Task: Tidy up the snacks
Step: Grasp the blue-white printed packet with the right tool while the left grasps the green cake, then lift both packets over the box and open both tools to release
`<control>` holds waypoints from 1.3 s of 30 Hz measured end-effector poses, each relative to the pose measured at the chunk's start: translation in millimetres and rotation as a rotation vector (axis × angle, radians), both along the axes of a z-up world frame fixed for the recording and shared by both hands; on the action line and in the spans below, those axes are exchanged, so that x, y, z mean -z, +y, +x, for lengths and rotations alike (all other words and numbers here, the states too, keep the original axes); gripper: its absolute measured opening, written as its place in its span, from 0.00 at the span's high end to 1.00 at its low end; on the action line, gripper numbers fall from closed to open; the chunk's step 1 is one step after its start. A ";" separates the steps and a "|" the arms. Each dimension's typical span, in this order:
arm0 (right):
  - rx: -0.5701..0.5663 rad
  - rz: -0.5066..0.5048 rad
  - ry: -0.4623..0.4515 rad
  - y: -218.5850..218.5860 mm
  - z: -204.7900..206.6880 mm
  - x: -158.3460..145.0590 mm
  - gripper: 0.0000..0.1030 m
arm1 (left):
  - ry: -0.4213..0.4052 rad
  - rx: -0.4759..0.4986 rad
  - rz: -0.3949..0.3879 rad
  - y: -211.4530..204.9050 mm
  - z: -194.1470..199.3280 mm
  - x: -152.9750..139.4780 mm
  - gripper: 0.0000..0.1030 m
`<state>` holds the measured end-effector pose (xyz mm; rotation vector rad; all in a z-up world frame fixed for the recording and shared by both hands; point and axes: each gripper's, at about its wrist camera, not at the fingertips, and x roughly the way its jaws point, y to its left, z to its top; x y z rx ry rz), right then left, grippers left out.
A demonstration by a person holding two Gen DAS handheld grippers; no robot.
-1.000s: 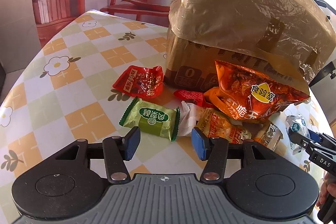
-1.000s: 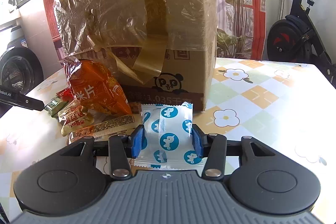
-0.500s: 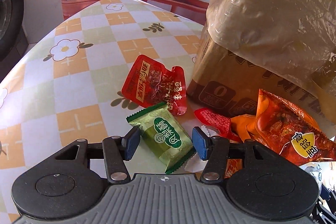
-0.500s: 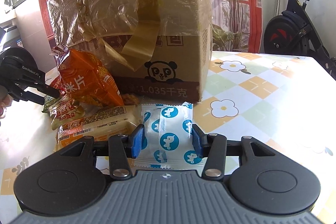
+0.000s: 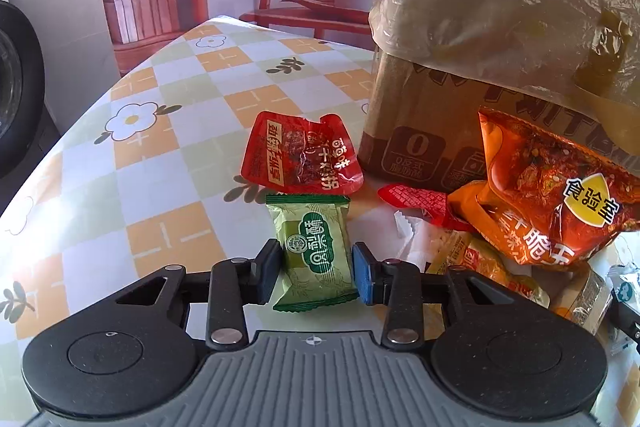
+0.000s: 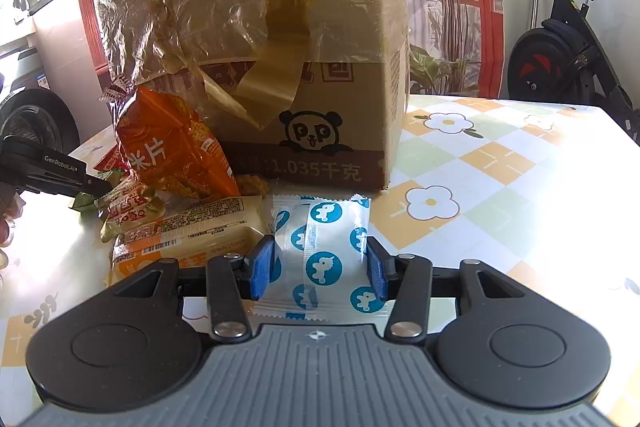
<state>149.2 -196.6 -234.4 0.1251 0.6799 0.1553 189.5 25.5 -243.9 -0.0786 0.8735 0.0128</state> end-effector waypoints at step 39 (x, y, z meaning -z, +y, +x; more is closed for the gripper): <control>0.023 0.039 -0.239 -17.2 -31.2 -90.6 0.53 | -0.377 0.149 -0.011 -8.1 -67.2 -102.4 0.63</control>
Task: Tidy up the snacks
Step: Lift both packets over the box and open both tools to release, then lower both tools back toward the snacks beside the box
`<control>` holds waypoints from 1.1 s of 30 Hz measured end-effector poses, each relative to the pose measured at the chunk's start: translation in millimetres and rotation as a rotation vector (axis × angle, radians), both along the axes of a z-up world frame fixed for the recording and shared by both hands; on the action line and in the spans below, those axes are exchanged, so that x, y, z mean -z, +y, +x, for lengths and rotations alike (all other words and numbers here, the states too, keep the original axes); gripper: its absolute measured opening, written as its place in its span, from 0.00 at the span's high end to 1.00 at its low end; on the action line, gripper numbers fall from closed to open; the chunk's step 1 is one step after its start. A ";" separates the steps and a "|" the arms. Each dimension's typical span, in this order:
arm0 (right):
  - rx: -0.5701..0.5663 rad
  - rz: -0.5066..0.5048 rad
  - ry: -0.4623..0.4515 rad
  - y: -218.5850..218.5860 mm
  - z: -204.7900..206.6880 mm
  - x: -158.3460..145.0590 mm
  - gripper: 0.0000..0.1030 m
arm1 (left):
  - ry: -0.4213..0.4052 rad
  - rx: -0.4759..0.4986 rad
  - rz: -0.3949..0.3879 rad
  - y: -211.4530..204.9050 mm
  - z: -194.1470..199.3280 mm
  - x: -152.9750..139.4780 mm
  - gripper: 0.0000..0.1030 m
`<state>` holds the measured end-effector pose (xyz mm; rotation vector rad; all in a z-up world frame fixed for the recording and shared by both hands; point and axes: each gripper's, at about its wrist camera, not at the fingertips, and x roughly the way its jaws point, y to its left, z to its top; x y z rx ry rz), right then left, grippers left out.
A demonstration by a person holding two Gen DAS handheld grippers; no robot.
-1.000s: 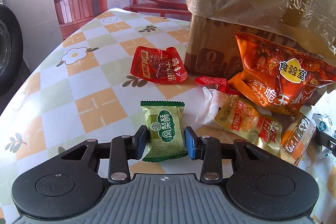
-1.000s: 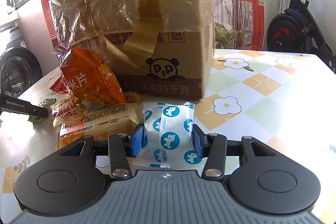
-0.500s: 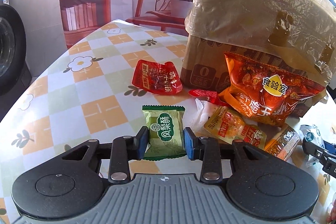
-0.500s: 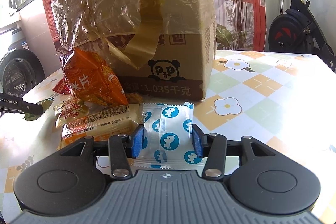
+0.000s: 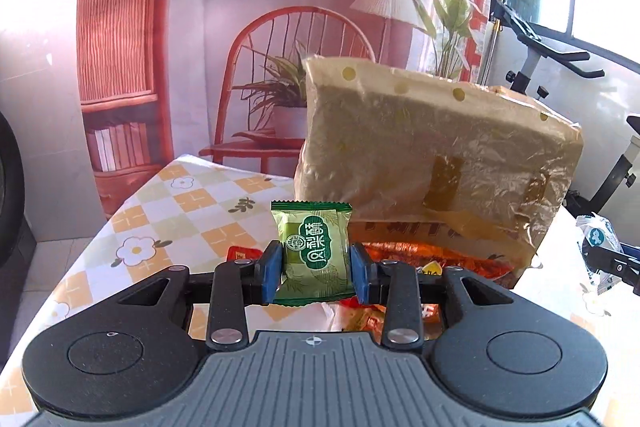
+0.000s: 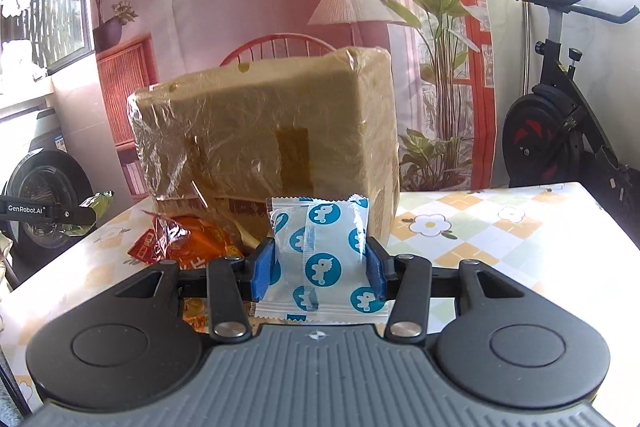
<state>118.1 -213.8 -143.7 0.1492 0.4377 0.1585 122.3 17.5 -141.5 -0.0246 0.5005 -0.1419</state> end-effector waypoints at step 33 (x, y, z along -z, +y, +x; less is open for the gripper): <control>0.046 -0.076 0.026 11.9 161.5 -101.1 0.37 | -0.024 0.159 0.018 -56.9 139.9 -88.2 0.44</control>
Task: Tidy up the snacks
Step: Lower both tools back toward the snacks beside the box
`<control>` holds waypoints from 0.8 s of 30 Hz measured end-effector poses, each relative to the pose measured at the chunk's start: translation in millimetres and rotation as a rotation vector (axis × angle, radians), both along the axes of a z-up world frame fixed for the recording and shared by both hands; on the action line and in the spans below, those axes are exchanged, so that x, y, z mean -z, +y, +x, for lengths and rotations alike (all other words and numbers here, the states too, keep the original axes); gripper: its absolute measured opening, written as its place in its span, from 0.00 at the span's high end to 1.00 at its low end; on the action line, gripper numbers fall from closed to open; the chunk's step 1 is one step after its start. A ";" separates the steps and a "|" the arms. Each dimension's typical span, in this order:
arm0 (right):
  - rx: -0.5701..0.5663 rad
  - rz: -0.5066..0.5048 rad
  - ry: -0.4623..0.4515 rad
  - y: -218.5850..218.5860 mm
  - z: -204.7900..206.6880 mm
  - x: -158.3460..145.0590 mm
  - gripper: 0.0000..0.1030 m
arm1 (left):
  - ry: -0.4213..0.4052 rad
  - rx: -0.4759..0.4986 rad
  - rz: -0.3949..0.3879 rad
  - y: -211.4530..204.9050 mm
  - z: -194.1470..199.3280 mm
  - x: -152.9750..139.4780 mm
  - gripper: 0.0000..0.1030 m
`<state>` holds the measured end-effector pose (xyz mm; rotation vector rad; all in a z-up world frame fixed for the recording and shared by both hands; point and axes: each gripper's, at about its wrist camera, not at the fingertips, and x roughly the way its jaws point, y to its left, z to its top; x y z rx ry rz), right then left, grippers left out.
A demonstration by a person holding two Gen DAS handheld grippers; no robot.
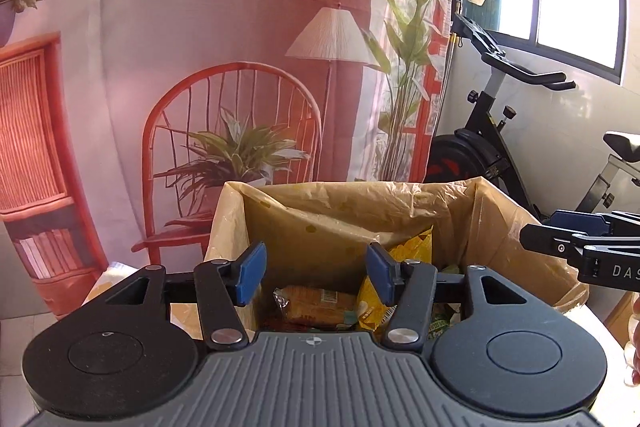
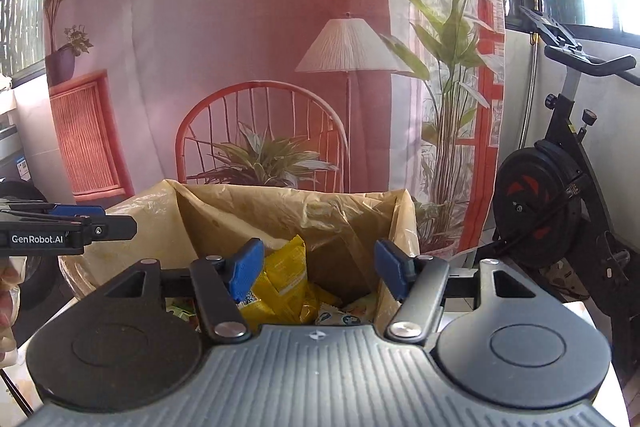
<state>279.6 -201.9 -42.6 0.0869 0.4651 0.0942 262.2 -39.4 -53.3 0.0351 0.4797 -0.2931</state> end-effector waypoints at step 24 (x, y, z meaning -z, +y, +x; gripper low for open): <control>-0.068 0.221 0.067 57.0 -87.8 34.5 0.37 | 0.144 -0.081 0.014 108.7 -92.4 33.1 0.44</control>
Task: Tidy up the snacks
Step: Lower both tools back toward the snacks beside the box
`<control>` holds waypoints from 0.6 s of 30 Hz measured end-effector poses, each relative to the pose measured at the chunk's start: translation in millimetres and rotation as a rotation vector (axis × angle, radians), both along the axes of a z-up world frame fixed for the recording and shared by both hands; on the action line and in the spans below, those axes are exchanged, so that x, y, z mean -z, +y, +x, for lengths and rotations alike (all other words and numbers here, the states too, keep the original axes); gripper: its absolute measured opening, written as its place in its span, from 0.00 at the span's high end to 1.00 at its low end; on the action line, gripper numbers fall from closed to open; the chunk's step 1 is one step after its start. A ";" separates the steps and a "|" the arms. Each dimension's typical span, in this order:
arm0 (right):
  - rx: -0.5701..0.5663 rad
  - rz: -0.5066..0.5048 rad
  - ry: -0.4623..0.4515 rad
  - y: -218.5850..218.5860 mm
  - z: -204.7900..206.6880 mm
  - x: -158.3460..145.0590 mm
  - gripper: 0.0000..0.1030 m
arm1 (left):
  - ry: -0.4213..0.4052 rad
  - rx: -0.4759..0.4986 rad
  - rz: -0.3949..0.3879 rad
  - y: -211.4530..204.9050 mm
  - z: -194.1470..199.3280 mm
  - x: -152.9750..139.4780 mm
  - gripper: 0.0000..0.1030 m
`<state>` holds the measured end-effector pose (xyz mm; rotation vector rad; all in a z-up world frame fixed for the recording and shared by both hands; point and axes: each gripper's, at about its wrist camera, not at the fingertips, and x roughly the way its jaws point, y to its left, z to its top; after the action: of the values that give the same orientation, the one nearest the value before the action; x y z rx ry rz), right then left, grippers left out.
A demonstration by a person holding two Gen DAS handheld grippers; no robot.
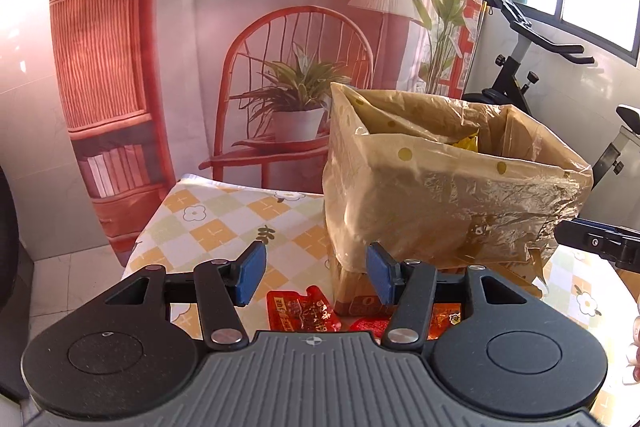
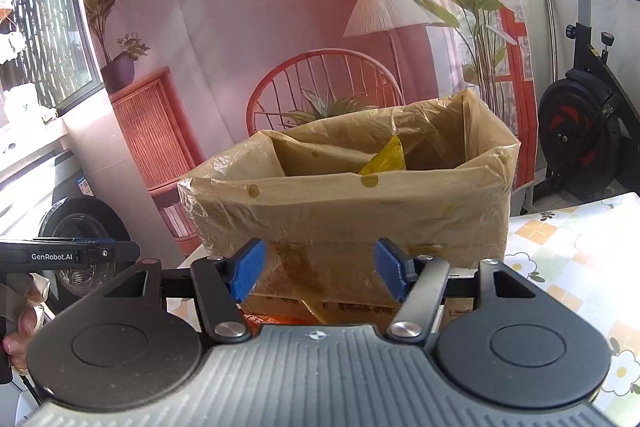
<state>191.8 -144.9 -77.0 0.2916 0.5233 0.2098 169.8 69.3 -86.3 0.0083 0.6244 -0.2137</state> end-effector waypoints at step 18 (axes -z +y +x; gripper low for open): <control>-0.127 -0.124 0.145 34.2 -7.0 75.9 0.37 | 0.096 -0.024 -0.012 30.6 -0.4 65.1 0.44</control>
<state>184.8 -110.7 -153.0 0.1529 0.6963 0.2799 169.5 99.9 -151.4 -0.0208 0.7181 -0.1949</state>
